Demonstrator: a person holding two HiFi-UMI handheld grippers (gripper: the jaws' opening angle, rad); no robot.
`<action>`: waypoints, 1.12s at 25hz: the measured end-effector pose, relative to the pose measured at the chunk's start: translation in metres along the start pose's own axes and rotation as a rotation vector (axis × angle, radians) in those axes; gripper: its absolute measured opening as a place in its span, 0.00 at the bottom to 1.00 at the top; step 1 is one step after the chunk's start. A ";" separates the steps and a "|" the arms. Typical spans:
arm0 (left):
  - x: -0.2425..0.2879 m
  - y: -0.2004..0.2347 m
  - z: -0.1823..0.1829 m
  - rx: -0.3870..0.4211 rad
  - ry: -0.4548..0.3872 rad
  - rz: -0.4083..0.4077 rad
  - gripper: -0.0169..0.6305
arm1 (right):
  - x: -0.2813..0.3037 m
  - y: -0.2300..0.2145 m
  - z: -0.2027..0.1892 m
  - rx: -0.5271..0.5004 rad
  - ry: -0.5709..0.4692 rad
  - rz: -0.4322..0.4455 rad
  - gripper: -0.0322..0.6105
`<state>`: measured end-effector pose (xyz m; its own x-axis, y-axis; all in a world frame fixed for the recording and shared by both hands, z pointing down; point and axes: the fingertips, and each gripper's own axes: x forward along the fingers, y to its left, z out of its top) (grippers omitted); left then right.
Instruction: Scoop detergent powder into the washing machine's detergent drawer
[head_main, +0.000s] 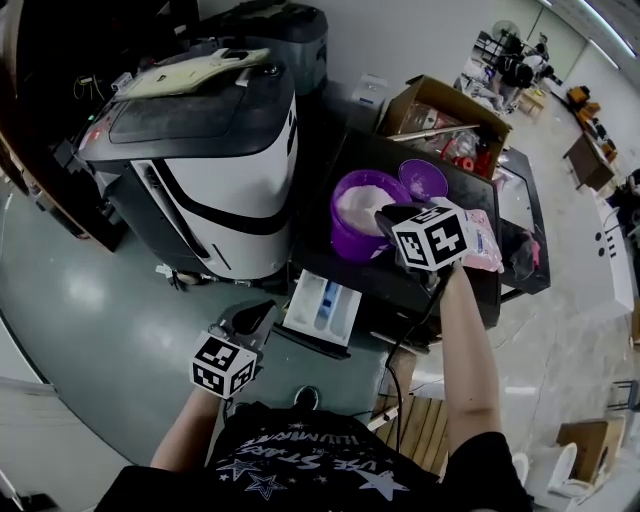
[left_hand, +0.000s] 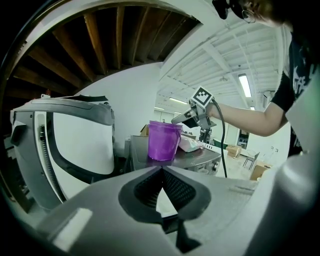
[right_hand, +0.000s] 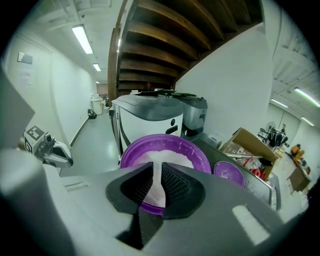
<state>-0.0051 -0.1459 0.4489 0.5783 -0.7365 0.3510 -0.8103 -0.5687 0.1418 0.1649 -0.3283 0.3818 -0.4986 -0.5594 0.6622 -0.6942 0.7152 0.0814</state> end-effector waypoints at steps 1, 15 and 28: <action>0.000 -0.001 0.001 0.003 -0.004 -0.002 0.03 | -0.003 0.000 0.001 0.002 -0.007 -0.008 0.17; -0.023 -0.021 0.015 0.045 -0.060 -0.080 0.03 | -0.061 0.038 -0.002 0.092 -0.203 -0.148 0.10; -0.075 -0.036 0.009 0.074 -0.060 -0.150 0.03 | -0.097 0.119 -0.036 0.162 -0.241 -0.201 0.09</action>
<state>-0.0181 -0.0734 0.4087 0.6987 -0.6607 0.2743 -0.7065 -0.6977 0.1191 0.1496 -0.1742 0.3542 -0.4385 -0.7788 0.4485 -0.8545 0.5159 0.0605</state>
